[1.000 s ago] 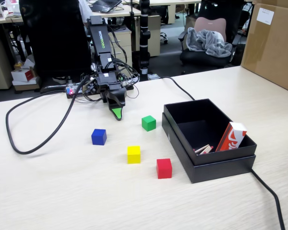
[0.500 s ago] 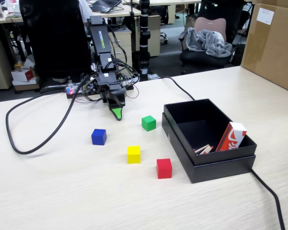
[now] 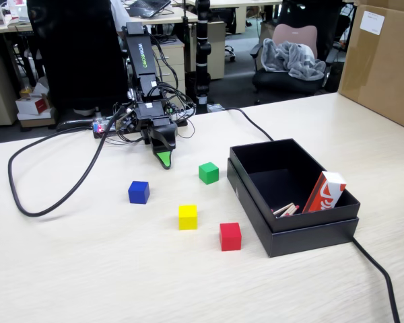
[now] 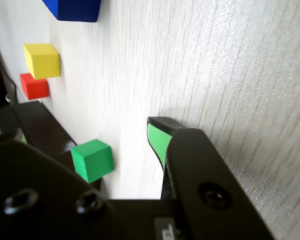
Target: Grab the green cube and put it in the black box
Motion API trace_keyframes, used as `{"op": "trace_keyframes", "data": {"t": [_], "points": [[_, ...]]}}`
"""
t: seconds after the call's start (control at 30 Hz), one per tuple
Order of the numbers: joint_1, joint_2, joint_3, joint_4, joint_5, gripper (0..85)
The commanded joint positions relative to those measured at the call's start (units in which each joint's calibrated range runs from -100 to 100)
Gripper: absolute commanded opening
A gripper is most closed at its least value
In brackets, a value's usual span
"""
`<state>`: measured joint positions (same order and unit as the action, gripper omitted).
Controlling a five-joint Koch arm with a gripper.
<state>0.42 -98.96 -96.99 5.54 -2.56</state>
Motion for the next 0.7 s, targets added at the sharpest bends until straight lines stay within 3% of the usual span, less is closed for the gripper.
{"op": "trace_keyframes", "data": {"t": [0.0, 0.67], "points": [[0.0, 0.23, -0.75, -1.69, -0.15, 48.8], [0.78, 0.11, -0.66, -1.69, 0.34, 48.3]]}}
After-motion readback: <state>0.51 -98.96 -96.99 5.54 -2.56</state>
